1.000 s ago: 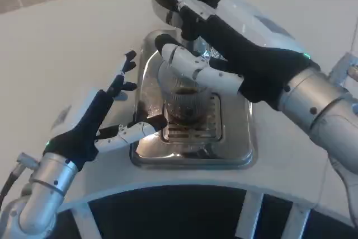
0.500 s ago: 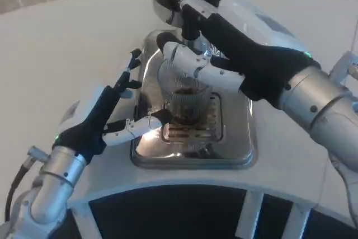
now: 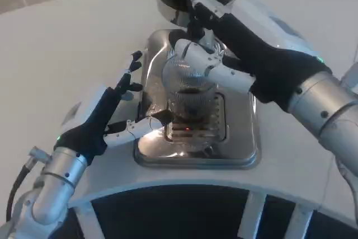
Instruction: Grasp the cup under the faucet to collect the drink, then remove the cup.
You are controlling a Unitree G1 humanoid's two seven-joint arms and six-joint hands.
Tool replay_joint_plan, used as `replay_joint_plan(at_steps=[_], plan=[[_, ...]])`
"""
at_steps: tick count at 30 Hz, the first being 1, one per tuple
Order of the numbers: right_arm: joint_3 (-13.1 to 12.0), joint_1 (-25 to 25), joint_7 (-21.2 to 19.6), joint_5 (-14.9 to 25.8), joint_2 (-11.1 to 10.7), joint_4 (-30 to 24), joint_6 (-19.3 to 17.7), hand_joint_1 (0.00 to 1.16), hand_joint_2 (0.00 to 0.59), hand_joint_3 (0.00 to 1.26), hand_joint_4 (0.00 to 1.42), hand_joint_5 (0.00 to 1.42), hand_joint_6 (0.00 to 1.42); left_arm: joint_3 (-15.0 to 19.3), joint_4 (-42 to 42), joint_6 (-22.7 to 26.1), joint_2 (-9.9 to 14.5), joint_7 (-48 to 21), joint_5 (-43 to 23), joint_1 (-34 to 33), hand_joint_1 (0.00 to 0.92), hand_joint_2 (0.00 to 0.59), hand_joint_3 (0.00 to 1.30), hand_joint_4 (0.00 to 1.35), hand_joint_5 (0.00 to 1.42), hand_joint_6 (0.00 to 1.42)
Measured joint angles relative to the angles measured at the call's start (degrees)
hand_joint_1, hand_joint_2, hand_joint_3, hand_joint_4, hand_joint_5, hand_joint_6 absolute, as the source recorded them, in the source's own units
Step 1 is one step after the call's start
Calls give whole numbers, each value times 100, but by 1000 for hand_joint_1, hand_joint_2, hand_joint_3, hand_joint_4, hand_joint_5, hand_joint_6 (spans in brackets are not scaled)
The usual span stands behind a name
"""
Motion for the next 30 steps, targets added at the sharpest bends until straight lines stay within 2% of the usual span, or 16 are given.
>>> replay_joint_plan(at_steps=[5,16,21,26,30], plan=[[-127,297,-57,-99,0,-400,-21,0,501,0,0,0,0,-4,10,-8,1,0,0,-3,223,42,0,0,250,307],[-522,555,-205,-130,47,-945,-126,5,502,0,0,0,0,-8,11,-36,7,0,-1,-5,223,42,0,0,250,307],[-566,732,-214,-333,92,-1332,-125,38,509,0,0,0,0,-8,11,-70,15,-1,-1,-5,223,42,0,0,250,307],[-663,1247,-136,-626,46,-1866,-123,64,519,0,0,0,0,-2,18,-129,40,-2,-13,-21,223,43,0,0,251,314],[-979,1893,75,-840,-115,-2297,-89,75,519,0,0,0,0,10,53,-163,58,-3,-23,-53,223,43,0,0,251,317]])
